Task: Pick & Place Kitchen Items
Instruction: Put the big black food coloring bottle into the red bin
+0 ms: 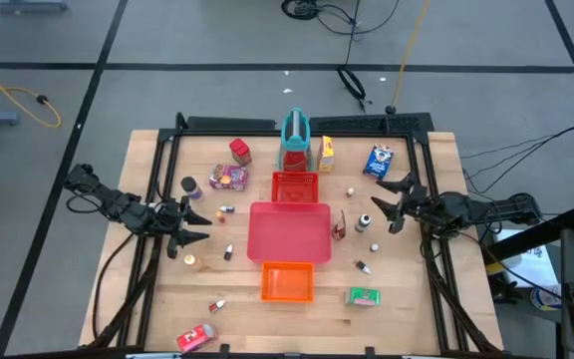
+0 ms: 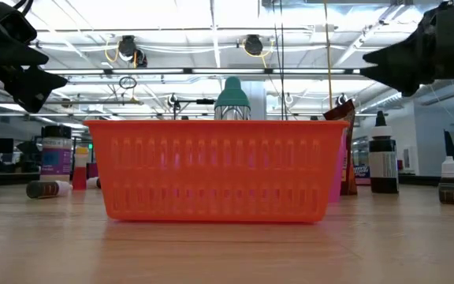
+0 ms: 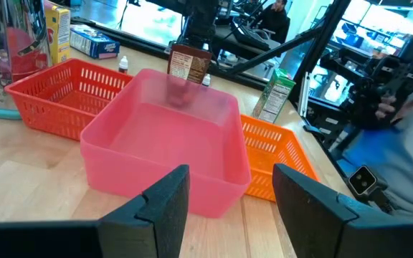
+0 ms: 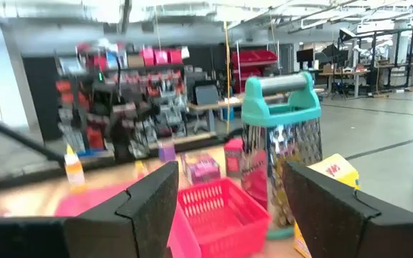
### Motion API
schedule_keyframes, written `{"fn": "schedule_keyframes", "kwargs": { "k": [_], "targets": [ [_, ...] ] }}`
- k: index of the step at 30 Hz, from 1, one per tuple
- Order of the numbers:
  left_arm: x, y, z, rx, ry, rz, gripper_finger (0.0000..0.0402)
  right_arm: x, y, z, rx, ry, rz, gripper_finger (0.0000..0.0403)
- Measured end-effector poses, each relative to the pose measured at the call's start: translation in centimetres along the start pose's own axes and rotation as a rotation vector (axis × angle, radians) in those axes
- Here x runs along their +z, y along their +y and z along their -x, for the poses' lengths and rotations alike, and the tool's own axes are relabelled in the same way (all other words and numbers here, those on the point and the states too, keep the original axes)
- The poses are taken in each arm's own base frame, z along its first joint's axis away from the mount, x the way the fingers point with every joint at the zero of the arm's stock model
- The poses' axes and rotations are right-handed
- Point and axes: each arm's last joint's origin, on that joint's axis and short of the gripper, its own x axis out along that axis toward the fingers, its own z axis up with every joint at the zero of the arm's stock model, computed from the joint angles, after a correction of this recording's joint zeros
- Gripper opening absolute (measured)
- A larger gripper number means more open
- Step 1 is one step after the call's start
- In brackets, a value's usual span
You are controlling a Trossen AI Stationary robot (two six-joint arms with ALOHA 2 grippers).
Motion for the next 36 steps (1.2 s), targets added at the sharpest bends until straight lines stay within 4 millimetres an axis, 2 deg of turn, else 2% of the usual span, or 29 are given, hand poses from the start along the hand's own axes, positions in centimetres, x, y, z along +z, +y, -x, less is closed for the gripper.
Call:
{"fn": "schedule_keyframes", "kwargs": {
  "k": [10,28,36],
  "targets": [
    [0.0,0.0,0.0,0.000,0.000,0.000,0.0200,0.9,0.0,0.0,0.007,-0.085,-0.163,0.0242],
    [0.1,0.0,0.0,-0.004,-0.008,-0.001,0.0200,1.1,0.0,0.1,0.007,-0.103,-0.187,0.0242],
    [0.8,-0.1,0.0,0.039,-0.090,-0.221,0.0200,1.3,0.0,0.1,0.006,-0.125,-0.224,0.0242]
  ]
}}
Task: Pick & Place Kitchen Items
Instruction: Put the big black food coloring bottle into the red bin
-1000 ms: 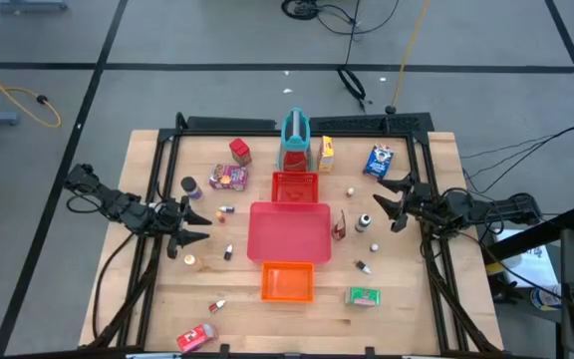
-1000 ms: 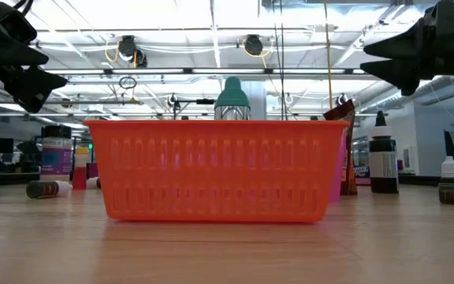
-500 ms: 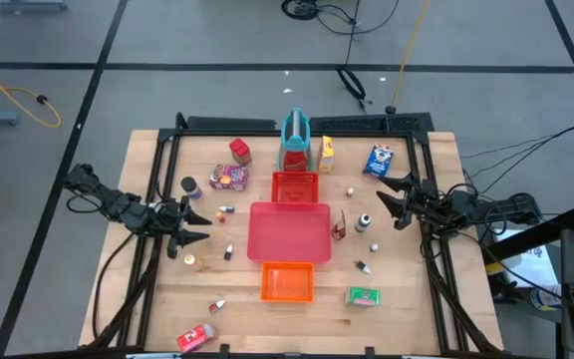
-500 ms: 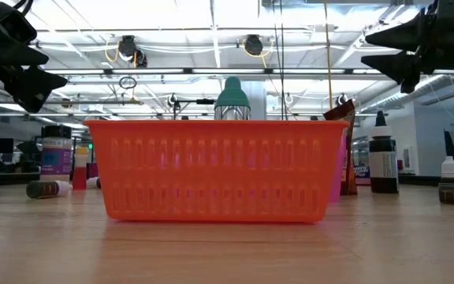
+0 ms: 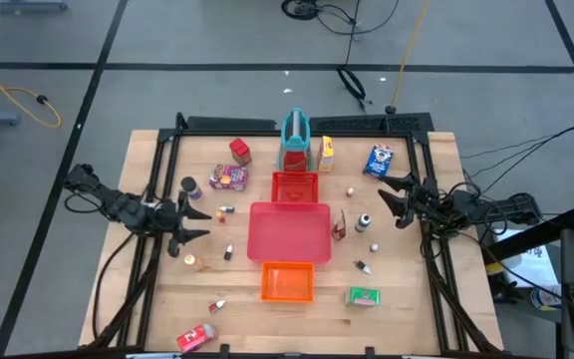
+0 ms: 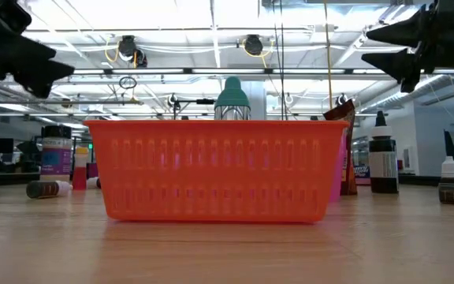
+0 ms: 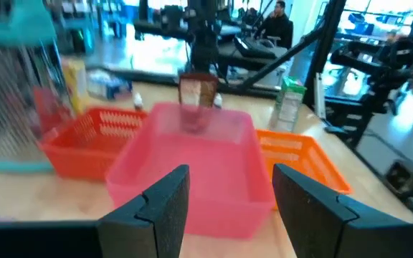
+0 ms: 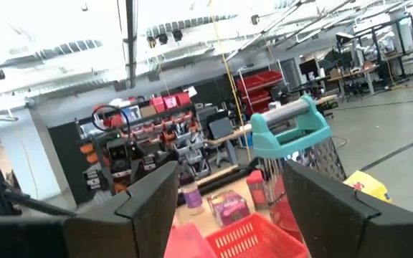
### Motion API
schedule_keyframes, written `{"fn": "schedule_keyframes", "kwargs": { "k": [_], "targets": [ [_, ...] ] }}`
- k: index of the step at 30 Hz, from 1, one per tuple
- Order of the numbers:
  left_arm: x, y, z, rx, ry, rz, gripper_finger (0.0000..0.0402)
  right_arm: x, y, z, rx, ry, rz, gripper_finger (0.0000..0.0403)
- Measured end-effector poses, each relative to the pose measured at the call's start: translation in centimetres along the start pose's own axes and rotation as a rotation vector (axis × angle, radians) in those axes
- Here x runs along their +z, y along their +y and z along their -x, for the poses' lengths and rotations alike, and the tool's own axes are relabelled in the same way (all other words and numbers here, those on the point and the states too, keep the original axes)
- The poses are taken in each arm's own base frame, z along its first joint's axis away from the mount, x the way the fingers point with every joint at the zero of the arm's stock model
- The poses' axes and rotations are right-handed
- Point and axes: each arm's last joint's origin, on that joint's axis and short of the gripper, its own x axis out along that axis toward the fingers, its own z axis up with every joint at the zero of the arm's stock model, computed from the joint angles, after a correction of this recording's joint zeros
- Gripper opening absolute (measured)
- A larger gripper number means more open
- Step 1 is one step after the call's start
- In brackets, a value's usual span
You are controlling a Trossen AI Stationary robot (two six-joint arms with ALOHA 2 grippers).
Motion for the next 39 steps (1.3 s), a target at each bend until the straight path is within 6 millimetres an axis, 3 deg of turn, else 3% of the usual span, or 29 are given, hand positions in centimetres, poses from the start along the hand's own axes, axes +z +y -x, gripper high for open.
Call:
{"fn": "schedule_keyframes", "kwargs": {
  "k": [7,24,39],
  "targets": [
    [0.8,-0.1,0.0,-0.006,-0.073,-0.042,0.0200,-1.3,-0.2,-0.1,-0.021,0.123,0.022,0.0242],
    [0.7,-0.1,0.0,-0.008,-0.069,-0.022,0.0200,-4.7,-0.5,-0.7,-0.105,0.441,0.161,0.0242],
    [0.7,-0.1,0.0,0.008,-0.070,-0.071,0.0200,-5.1,-0.2,-1.3,-0.111,0.497,0.183,0.0242]
  ]
}}
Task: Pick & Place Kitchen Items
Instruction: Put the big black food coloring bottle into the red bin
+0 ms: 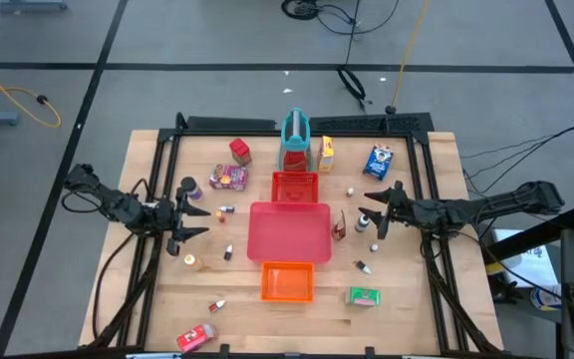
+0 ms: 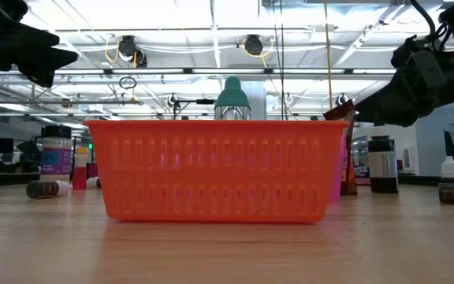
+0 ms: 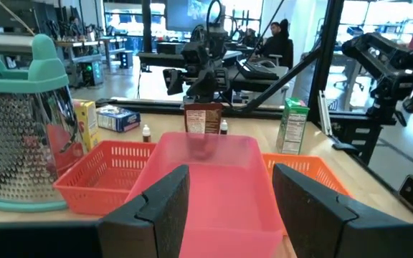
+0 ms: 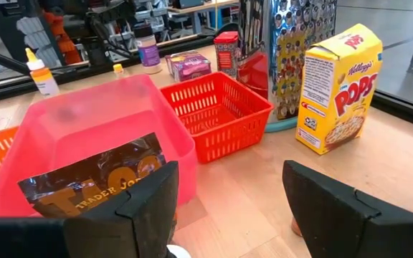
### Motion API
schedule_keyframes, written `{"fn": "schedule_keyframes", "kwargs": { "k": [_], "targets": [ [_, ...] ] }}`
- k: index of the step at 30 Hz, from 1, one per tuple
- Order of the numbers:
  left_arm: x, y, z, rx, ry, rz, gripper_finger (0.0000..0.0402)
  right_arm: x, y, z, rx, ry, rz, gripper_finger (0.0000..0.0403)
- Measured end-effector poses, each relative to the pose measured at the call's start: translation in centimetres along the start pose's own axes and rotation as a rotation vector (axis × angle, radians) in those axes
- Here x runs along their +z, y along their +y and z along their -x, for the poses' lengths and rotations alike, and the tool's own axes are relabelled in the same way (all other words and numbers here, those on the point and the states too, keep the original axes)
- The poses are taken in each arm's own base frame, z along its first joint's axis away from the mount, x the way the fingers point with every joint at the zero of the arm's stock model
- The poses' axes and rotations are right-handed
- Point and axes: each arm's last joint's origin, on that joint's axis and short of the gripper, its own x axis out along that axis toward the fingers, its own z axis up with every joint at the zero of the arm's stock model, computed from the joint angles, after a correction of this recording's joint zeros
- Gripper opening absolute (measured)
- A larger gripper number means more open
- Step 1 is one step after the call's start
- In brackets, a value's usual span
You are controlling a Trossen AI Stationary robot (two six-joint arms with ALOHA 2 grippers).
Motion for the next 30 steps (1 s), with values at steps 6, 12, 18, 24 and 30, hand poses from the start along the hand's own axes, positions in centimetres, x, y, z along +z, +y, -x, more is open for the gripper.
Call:
{"fn": "schedule_keyframes", "kwargs": {
  "k": [6,12,18,24,30],
  "targets": [
    [0.0,0.0,0.0,0.001,0.000,-0.030,0.0200,0.2,0.0,0.0,0.002,-0.016,0.011,0.0242],
    [0.0,0.0,0.0,0.001,0.000,-0.030,0.0200,0.5,0.1,0.0,0.009,-0.047,0.024,0.0242],
    [0.0,0.0,0.0,0.001,0.000,-0.025,0.0200,0.4,0.4,0.0,0.099,-0.014,-0.029,0.0242],
    [0.0,0.0,0.0,0.001,0.000,-0.024,0.0200,-0.3,0.6,0.0,0.119,0.049,-0.030,0.0242],
    [0.0,0.0,0.0,0.002,0.001,-0.023,0.0200,-0.8,1.0,0.0,0.138,0.096,-0.035,0.0242]
  ]
}}
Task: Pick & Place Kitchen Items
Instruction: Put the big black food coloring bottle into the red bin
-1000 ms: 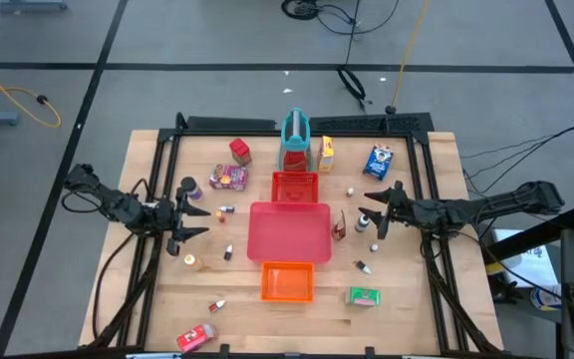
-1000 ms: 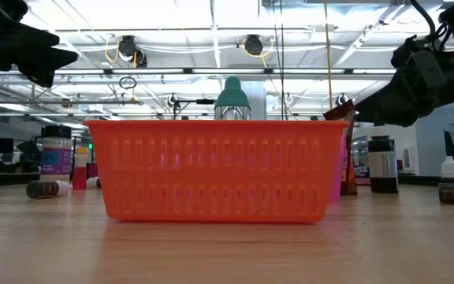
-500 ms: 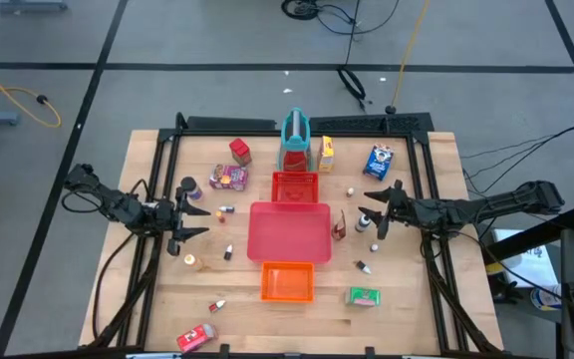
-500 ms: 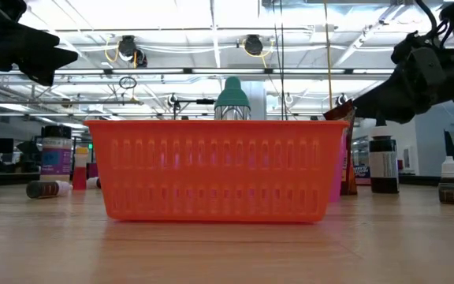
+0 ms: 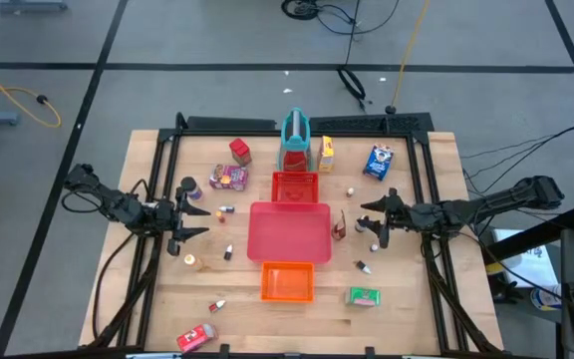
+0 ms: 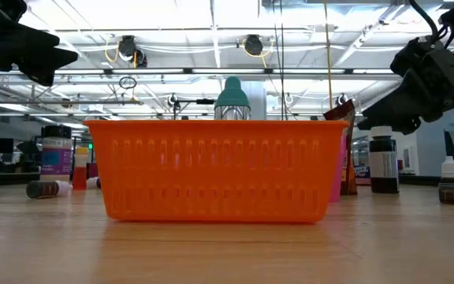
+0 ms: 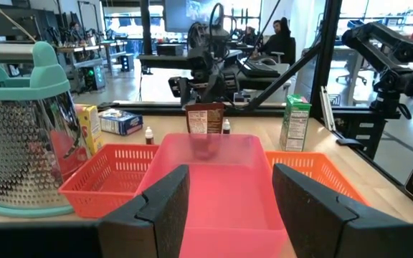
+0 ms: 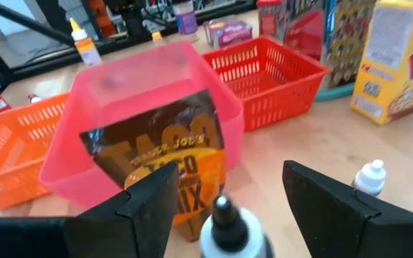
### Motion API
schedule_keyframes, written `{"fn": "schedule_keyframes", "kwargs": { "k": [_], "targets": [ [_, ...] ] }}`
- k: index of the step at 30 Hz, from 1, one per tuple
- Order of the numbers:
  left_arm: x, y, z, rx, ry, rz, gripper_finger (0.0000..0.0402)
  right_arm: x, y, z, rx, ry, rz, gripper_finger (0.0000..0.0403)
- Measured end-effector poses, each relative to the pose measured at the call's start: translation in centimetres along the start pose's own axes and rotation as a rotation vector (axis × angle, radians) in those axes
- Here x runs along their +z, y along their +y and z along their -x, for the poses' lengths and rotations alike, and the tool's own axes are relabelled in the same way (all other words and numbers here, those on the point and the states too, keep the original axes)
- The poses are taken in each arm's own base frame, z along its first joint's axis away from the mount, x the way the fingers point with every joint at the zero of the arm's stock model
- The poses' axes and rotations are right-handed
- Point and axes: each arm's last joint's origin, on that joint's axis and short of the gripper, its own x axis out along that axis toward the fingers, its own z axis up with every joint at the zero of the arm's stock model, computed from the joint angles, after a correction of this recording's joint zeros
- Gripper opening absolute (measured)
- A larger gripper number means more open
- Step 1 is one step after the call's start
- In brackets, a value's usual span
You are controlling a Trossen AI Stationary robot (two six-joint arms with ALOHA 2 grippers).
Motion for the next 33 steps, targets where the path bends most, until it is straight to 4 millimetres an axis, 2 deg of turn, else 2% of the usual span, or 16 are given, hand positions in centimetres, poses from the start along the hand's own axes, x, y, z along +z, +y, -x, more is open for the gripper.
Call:
{"fn": "schedule_keyframes", "kwargs": {
  "k": [13,16,21,22,27,33],
  "targets": [
    [0.0,0.1,0.0,0.022,0.000,-0.011,0.0200,-1.2,0.2,-0.6,-0.060,0.088,0.011,0.0234],
    [0.0,0.1,0.0,0.023,0.001,-0.011,0.0200,-1.3,0.2,-0.8,-0.067,0.098,0.014,0.0209],
    [0.0,0.1,0.0,0.023,0.001,-0.011,0.0200,-1.3,0.3,-0.9,-0.067,0.092,0.012,0.0132],
    [0.0,0.1,0.0,0.024,0.001,-0.011,0.0200,-1.2,0.3,-0.9,-0.066,0.090,0.015,0.0128],
    [0.0,0.1,0.0,0.024,0.001,-0.009,0.0200,-1.2,0.3,-0.9,-0.069,0.087,0.017,0.0128],
    [0.0,0.1,0.0,0.024,0.001,-0.008,0.0200,-0.8,0.1,-0.9,-0.156,0.039,0.019,0.0128]
  ]
}}
